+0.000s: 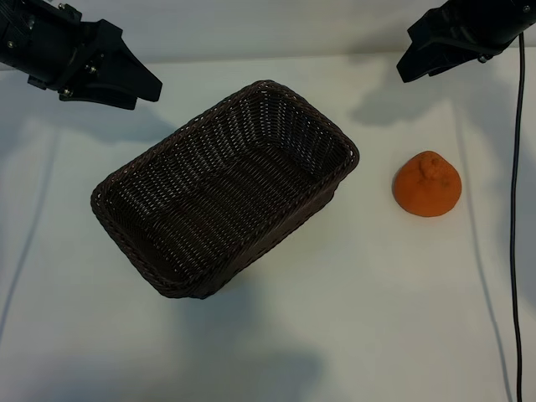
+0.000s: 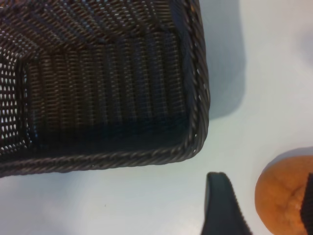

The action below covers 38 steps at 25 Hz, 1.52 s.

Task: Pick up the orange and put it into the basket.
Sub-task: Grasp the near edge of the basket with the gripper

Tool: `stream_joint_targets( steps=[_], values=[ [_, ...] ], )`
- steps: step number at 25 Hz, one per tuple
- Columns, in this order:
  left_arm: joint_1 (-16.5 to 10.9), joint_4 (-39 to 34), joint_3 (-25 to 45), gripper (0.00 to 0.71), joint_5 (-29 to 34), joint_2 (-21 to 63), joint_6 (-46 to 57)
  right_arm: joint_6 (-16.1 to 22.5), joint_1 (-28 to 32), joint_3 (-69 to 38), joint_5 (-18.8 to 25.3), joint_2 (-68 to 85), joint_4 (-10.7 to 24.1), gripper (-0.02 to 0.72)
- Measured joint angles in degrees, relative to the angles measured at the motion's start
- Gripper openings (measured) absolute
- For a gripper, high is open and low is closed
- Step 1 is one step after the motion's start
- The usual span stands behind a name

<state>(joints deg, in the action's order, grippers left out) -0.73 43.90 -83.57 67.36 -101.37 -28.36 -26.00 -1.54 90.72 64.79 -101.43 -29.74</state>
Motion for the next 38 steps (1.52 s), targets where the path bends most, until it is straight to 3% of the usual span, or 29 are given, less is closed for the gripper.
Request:
stream_joint_targets(
  steps=[38],
  values=[
    [0.00,0.00,0.00,0.506,-1.70,0.00,0.12,0.02,0.00,0.00,1.51,0.00,0.00,0.405]
  ],
)
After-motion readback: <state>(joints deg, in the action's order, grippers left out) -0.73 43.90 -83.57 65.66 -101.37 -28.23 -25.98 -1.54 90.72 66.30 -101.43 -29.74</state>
